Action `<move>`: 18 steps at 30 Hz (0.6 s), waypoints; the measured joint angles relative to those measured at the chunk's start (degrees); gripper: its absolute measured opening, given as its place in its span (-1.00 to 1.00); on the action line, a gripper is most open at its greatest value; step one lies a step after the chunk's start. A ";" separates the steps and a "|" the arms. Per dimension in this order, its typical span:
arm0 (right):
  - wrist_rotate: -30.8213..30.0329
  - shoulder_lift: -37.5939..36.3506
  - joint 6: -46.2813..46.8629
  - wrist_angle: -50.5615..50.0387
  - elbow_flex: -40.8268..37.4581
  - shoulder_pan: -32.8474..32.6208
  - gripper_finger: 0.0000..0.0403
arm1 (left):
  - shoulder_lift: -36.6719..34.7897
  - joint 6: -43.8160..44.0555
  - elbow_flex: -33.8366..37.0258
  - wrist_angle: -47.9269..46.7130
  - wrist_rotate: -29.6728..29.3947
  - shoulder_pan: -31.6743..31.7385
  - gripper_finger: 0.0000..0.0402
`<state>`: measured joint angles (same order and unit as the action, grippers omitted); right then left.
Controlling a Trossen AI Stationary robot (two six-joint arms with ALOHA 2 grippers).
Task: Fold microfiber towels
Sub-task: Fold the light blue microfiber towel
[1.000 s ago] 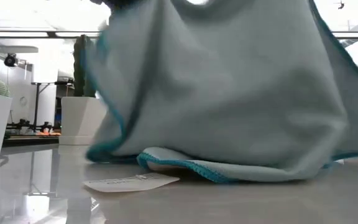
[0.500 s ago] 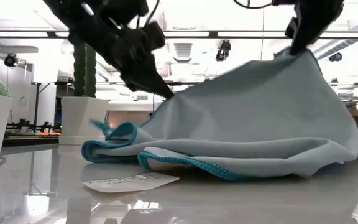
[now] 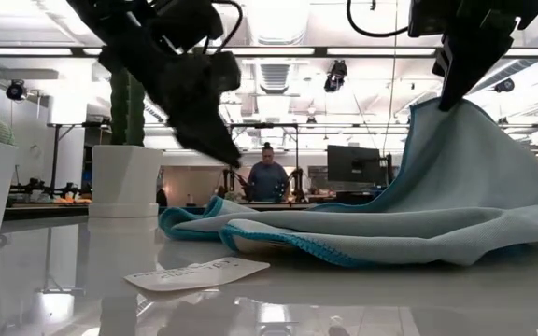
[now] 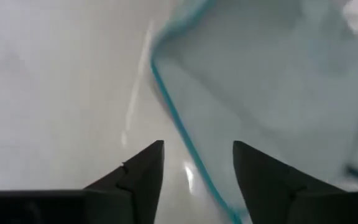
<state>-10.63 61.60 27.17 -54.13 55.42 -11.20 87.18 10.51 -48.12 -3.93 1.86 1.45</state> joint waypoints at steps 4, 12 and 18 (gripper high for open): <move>0.00 0.00 -0.15 0.48 -0.31 0.00 -0.96 | 0.11 5.38 0.23 -7.03 2.91 -1.62 -0.04; 0.00 0.00 -0.33 1.42 -0.33 0.00 -0.96 | 0.11 12.50 1.45 -7.75 2.26 -7.86 -0.02; 0.00 0.00 -0.84 2.72 -0.33 0.00 -0.96 | 0.30 14.61 1.55 -6.55 -3.70 -9.33 -0.02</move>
<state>-10.63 61.60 26.33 -51.41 55.09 -11.20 87.47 25.11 -46.57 -10.48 -1.84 -7.87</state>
